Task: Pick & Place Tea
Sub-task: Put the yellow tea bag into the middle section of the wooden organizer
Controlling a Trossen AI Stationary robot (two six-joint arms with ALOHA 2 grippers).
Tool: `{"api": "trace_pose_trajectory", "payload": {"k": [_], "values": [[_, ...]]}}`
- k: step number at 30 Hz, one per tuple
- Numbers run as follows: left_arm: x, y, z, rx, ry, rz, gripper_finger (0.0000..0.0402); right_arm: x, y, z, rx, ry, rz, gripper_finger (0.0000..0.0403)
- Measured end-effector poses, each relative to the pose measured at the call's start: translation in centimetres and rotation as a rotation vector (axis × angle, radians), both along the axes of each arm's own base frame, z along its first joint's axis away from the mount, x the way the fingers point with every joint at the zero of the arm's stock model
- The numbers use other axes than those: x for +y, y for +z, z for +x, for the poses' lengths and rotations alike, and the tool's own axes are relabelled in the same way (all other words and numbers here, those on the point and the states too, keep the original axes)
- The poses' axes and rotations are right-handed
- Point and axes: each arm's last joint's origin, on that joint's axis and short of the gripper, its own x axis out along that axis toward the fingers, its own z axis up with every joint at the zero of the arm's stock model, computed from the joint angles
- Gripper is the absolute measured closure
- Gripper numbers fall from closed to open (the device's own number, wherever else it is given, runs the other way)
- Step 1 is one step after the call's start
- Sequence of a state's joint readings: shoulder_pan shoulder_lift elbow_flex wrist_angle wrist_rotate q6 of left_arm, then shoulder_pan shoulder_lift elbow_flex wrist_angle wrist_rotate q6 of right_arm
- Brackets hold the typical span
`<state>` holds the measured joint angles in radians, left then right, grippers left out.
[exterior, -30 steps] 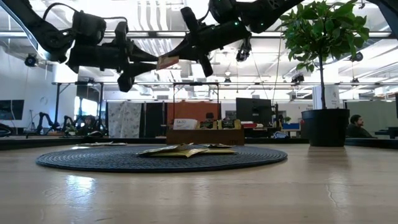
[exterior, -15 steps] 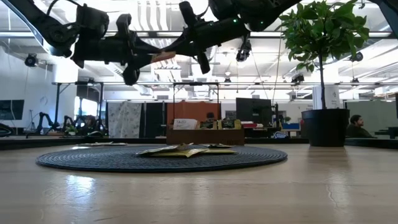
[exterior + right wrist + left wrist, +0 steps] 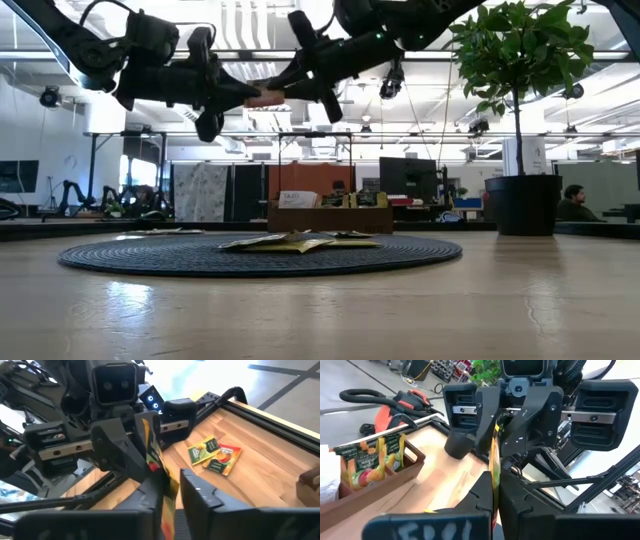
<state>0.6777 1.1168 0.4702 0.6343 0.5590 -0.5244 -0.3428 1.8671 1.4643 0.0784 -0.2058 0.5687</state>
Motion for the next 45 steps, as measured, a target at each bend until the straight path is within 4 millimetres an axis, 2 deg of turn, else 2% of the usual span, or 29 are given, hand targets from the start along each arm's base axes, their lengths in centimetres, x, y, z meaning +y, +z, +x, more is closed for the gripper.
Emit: {"api": "trace_pose_trajectory", "payload": {"k": [4, 7, 12, 16, 20, 23, 28, 35, 45], "values": [[0.0, -0.6, 0.0, 0.055, 0.005, 0.004, 0.0392, -0.1, -0.1, -0.2, 0.023, 0.006, -0.018, 0.0286], [0.0, -1.2, -0.1, 0.114, 0.004, 0.012, 0.0392, -0.1, 0.0, -0.5, 0.057, 0.034, -0.095, 0.0254], [0.2, -1.7, 0.3, 0.135, -0.002, 0.071, 0.0393, 0.0, 0.3, -0.8, 0.160, 0.113, -0.244, 0.0227], [1.1, -2.1, 1.3, 0.170, -0.002, 0.114, 0.0393, -0.2, 0.3, -1.0, 0.289, 0.139, -0.316, 0.0228], [2.4, -2.5, 3.0, 0.205, -0.012, 0.133, 0.0392, -1.2, 1.9, -1.3, 0.323, 0.085, -0.349, 0.0235], [3.4, -2.3, 4.4, 0.206, -0.035, 0.130, 0.0392, -1.5, 3.0, -1.7, 0.369, 0.105, -0.391, 0.0236], [4.1, -1.6, 6.1, 0.201, -0.058, 0.188, 0.0390, -1.2, 3.4, -2.4, 0.485, 0.159, -0.384, 0.0238], [4.3, -0.9, 7.5, 0.189, -0.084, 0.258, 0.0391, -1.6, 3.4, -3.0, 0.592, 0.081, -0.445, 0.0240], [3.7, -1.0, 7.9, 0.204, -0.075, 0.311, 0.0392, -1.7, 3.4, -3.4, 0.587, 0.189, -0.391, 0.0249]]}}
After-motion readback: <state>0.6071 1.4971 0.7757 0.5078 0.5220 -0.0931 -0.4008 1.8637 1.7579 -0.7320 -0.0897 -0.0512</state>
